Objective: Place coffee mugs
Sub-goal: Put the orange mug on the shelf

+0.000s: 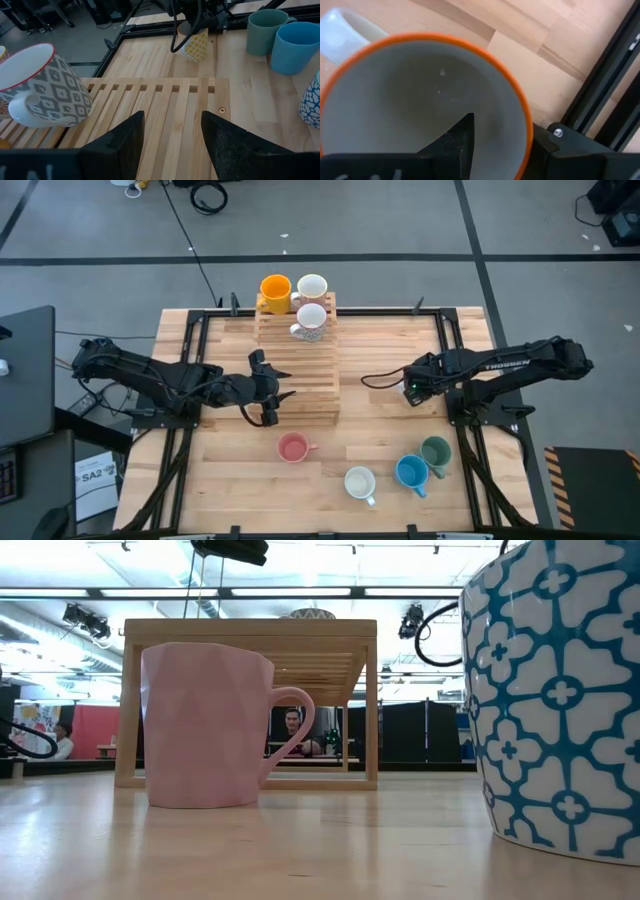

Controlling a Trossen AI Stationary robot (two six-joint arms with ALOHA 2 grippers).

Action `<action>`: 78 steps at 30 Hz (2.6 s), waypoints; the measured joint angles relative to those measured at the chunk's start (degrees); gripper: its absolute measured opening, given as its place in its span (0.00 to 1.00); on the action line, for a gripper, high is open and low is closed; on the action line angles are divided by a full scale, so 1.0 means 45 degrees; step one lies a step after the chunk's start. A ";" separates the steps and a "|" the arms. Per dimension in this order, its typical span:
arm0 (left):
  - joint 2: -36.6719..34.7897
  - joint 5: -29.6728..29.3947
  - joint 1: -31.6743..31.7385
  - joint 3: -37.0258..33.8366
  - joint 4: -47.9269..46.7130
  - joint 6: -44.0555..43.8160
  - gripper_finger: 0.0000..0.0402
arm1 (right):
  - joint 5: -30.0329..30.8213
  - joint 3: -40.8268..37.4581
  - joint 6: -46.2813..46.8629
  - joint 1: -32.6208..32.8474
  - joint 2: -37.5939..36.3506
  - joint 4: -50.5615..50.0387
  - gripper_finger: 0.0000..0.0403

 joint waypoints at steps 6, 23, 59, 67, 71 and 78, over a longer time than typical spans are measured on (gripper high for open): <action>0.0000 0.0000 0.0000 -0.0004 0.0000 0.0000 0.51 | -0.0049 -0.0040 0.0000 -0.0004 -0.0002 0.0228 0.26; 0.0000 0.0000 0.0000 0.0000 -0.0003 0.0000 0.51 | -0.0104 -0.0004 0.0000 -0.0112 -0.0034 0.0274 0.09; 0.0354 0.1585 0.0786 -0.0019 0.4459 0.1020 0.51 | -0.0681 0.6955 -0.5836 -0.1175 0.0955 0.2843 0.09; 0.1152 0.2013 0.1300 -0.0010 0.5596 0.1029 0.51 | -0.0887 0.8571 -0.6790 -0.1171 0.2904 0.3162 0.09; 0.1473 0.2005 0.1454 -0.0010 0.6029 0.1026 0.51 | -0.1051 0.9608 -0.7255 -0.1166 0.3844 0.3178 0.09; 0.1768 0.2009 0.1727 -0.0010 0.6739 0.1035 0.51 | -0.1309 1.1011 -0.7881 -0.1161 0.5167 0.3123 0.09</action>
